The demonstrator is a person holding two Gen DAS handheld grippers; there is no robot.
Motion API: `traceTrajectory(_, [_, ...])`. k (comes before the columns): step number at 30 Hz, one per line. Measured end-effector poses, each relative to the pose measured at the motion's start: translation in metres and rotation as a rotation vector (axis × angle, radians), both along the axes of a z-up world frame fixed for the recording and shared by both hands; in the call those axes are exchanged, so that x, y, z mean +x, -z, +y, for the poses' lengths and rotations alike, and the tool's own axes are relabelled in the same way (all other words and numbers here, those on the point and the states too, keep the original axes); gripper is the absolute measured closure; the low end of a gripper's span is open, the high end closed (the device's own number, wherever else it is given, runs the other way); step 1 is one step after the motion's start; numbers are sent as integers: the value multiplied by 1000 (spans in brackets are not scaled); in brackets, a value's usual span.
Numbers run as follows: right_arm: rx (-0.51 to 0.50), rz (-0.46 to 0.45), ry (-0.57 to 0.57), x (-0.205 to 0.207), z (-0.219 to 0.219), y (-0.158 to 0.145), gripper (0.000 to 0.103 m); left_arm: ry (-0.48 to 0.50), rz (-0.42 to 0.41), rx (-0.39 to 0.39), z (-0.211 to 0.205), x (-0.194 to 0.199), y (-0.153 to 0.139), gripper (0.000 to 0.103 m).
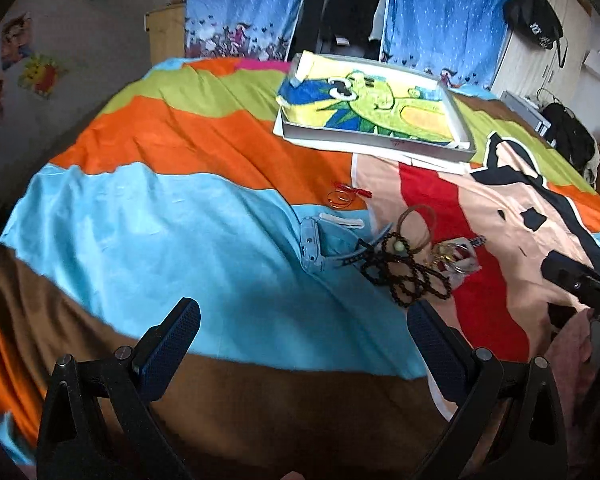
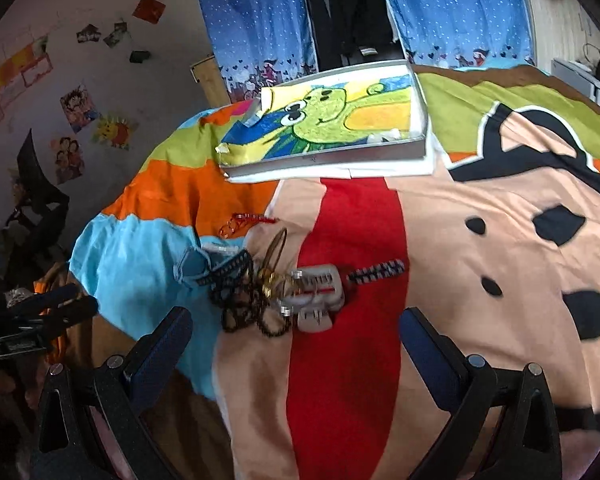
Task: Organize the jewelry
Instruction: 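Grasp the blue watch with the left tool while the right tool grasps the gold hairpin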
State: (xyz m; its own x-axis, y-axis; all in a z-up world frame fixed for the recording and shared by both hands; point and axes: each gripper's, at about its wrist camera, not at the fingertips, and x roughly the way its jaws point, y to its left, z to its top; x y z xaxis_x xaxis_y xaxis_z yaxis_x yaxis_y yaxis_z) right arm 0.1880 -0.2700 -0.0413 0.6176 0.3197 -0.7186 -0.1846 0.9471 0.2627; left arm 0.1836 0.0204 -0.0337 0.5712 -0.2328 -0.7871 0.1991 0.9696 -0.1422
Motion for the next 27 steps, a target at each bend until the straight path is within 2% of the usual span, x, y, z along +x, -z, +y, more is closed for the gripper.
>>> traceTrajectory(4, [17,-5,-34,24,2,9,0,-3,25,-14,-3,26,15,2])
traceTrajectory(9, [42,20,-59,58,3,24,2,8,14,10,-12,49,25,3])
traceTrajectory(10, [50,28,-67,65,4,27,9,13,13,16,-12,52,28,5])
traceTrajectory(11, [59,36,-79,72,5,30,21,18,12,21,-14,56,29,12])
traceTrajectory(14, [67,69,-113,92,14,41,45,31,19,32,-17,66,36,26])
traceTrajectory(17, [76,94,-153,107,25,50,55,35,58,2,-17,79,45,41])
traceTrajectory(20, [69,110,-176,118,36,56,60,32,107,-22,-15,92,54,56])
traceTrajectory(24, [52,172,-166,128,42,70,64,16,147,-34,-15,102,64,68])
traceTrajectory(27, [54,203,-153,131,40,76,86,6,169,-42,-13,106,69,76])
